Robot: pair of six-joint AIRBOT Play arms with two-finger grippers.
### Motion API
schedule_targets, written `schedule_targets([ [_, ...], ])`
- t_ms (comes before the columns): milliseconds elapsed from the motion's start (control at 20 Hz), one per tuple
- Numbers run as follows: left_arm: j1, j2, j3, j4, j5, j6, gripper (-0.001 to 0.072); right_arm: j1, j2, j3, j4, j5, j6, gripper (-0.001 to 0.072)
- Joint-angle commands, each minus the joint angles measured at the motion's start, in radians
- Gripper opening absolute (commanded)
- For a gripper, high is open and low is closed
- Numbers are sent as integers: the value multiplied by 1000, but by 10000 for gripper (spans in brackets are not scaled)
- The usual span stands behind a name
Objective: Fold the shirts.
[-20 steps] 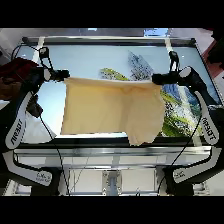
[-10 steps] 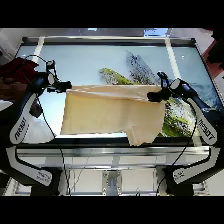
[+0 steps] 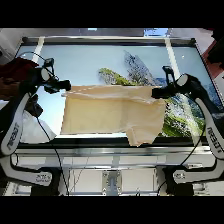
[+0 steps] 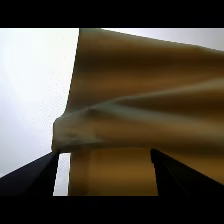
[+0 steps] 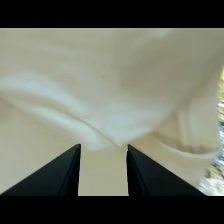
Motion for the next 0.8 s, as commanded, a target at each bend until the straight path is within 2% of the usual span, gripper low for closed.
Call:
schedule_targets([
  [0, 0, 208, -28, 19, -87, 64, 638, -69, 180, 0, -55, 102, 52, 357],
  [150, 0, 417, -243, 19, -98, 66, 638, -133, 331, -193, 63, 191, 61, 405],
  [250, 0, 529, -437, 14, -79, 10, 638, -127, 418, -423, 90, 209, 98, 413],
  [350, 0, 607, -565, 11, -72, -24, 638, -126, 489, -625, 179, 184, 115, 414],
  [400, 0, 634, -598, 3, -74, -35, 638, -126, 513, -695, 216, 183, 117, 416],
  [500, 0, 655, -611, -43, -75, -33, 638, -122, 536, -789, 235, 185, 141, 509],
  [600, 0, 656, -611, -86, -49, -26, 638, -122, 537, -850, 230, 160, 143, 522],
  [750, 0, 656, -611, -125, -9, -26, 638, -122, 537, -928, 319, 75, 143, 522],
])
